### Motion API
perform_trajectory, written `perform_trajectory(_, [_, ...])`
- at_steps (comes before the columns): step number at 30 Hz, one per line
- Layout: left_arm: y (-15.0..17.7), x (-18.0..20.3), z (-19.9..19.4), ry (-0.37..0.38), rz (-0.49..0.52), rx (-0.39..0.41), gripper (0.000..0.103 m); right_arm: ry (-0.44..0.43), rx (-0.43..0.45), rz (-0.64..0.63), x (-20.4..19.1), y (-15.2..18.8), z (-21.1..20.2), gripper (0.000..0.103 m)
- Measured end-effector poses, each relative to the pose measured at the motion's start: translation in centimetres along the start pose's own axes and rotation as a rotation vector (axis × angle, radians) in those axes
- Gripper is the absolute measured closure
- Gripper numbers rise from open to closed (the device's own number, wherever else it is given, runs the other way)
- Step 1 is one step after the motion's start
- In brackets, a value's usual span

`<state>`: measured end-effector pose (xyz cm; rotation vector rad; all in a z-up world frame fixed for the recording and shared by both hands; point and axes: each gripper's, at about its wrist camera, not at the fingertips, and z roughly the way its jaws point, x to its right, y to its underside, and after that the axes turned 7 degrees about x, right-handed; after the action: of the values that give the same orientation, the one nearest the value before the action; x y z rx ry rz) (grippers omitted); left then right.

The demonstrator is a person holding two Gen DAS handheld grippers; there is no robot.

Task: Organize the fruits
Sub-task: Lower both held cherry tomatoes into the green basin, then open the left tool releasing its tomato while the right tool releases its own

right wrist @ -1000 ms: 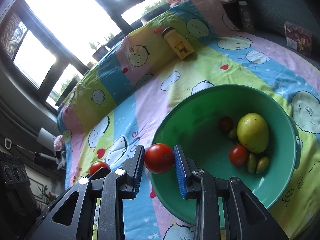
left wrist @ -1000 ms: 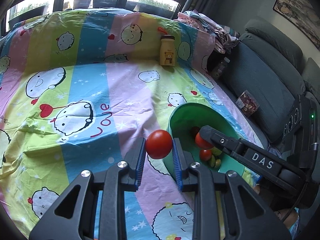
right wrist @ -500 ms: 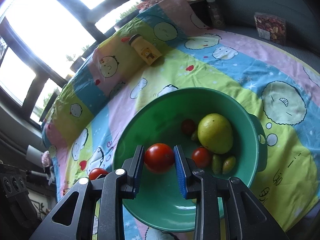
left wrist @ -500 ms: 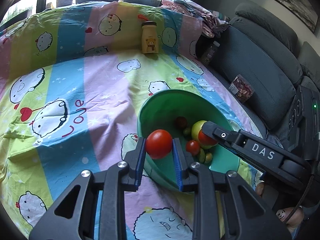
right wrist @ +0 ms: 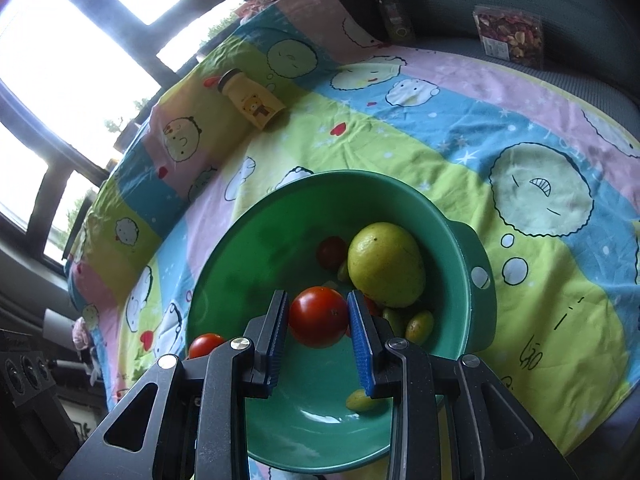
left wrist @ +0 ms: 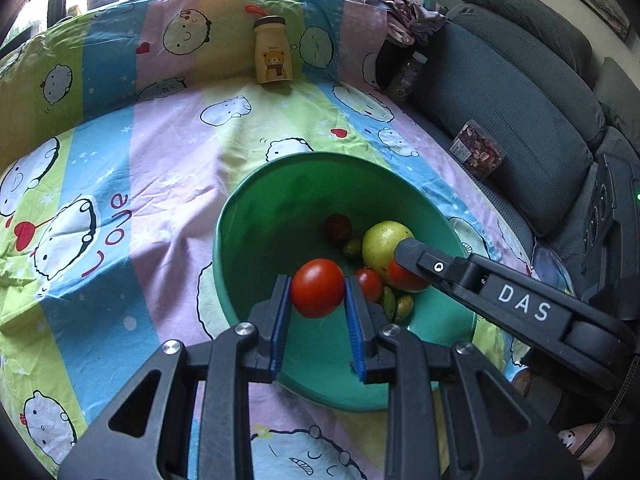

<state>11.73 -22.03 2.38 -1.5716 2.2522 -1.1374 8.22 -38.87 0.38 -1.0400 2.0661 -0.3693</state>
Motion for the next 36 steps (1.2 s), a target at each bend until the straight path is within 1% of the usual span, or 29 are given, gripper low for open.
perform_trajectory(7, [0.3,0.2,1.0,-0.008,0.008,-0.033,0.077,0.035,-0.008,0.004,0.5,0.0,0.3,0.071])
perform_trajectory(16, [0.3,0.5,1.7,-0.008,0.007,-0.044,0.077,0.07,-0.03,0.0,0.8,0.1,0.9,0.071])
perform_trajectory(29, [0.3,0.6,2.0,-0.001,-0.01,-0.053,0.077,0.073,-0.026,0.004,1.0,0.0,0.9,0.071])
perform_trajectory(36, [0.4,0.8,2.1,-0.001,-0.013,-0.051,0.077,0.055,-0.026,0.013,1.3,-0.1,0.9,0.071])
